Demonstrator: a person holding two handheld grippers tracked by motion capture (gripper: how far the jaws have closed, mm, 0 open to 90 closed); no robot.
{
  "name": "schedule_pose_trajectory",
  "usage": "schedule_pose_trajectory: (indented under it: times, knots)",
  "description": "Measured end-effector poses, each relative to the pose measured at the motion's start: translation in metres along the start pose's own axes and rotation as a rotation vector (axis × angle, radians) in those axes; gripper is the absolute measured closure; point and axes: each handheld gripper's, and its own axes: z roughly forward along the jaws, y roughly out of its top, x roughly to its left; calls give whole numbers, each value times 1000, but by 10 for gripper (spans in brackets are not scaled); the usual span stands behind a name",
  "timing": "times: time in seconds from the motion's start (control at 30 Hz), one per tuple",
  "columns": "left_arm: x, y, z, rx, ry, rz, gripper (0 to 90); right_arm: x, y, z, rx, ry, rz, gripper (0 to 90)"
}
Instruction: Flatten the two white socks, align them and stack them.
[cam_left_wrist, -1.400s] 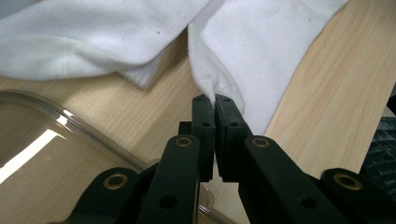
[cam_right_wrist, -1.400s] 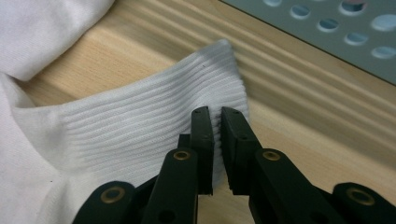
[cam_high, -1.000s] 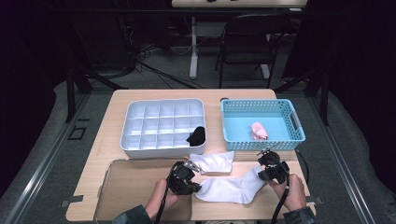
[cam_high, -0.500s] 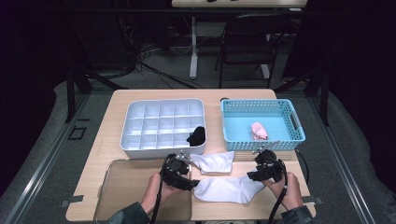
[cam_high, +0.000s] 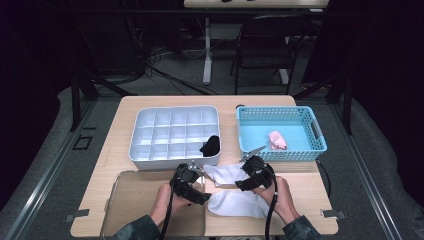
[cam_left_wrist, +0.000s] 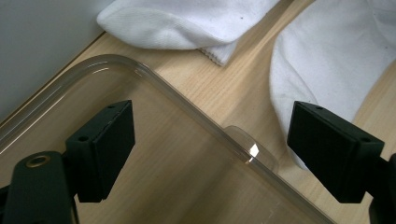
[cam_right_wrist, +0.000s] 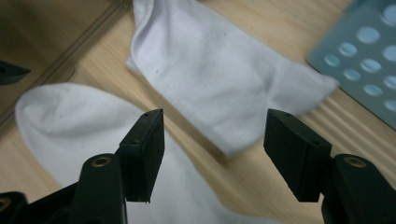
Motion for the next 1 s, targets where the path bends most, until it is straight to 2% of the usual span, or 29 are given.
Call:
schedule_pose_trajectory:
  times: [0.1, 0.13, 0.2, 0.27, 0.3, 0.37, 0.43, 0.5, 0.53, 0.63, 0.73, 0.77, 0.8, 0.83, 0.9, 0.97, 1.0]
  knots:
    - [1, 1, 1, -1, 0, 1, 157, 1, 8, 10, -1, -21, -15, 390]
    - [1, 1, 1, 1, -1, 2, 158, 0, 9, 13, 6, -43, -21, 386]
    - [1, 1, 1, 5, -5, 6, 160, -3, 9, 17, 11, -65, 6, 393]
    - [1, 1, 1, 0, -5, 7, 161, -11, 6, 16, -4, -76, 60, 404]
    - [1, 1, 0, 0, -4, 7, 161, -15, 4, 16, -21, -79, 94, 417]
    - [2, 2, 0, -1, -7, 5, 162, -21, 1, 14, -23, -70, 126, 425]
    - [2, 2, 0, -3, -5, 6, 163, -22, 1, 16, -18, -69, 121, 424]
    - [2, 2, 0, -2, -5, 7, 163, -17, 2, 19, -19, -70, 96, 419]
    - [2, 3, 1, -1, -5, 7, 164, -14, 3, 20, -35, -70, 85, 419]
    - [2, 3, 2, 1, -9, 6, 164, -9, 7, 23, -8, -62, 47, 426]
    - [2, 3, 3, 7, -16, 7, 166, -7, 5, 35, 18, -69, 61, 547]
    - [1, 3, 3, 11, -17, 9, 168, -8, 6, 35, 63, -67, 32, 580]
    - [1, 3, 3, 12, -17, 10, 171, -9, 5, 35, 58, -48, 33, 614]
    - [2, 3, 3, 14, -16, 9, 173, -7, 5, 35, 47, -60, 43, 672]
    - [3, 3, 4, 14, -16, 4, 178, -7, 5, 34, 52, -64, 31, 767]
    - [4, 3, 4, 17, -22, 0, 181, -8, 5, 31, 80, -67, 18, 819]
    - [4, 3, 4, 17, -21, -2, 181, -5, 1, 33, 23, -70, 71, 832]
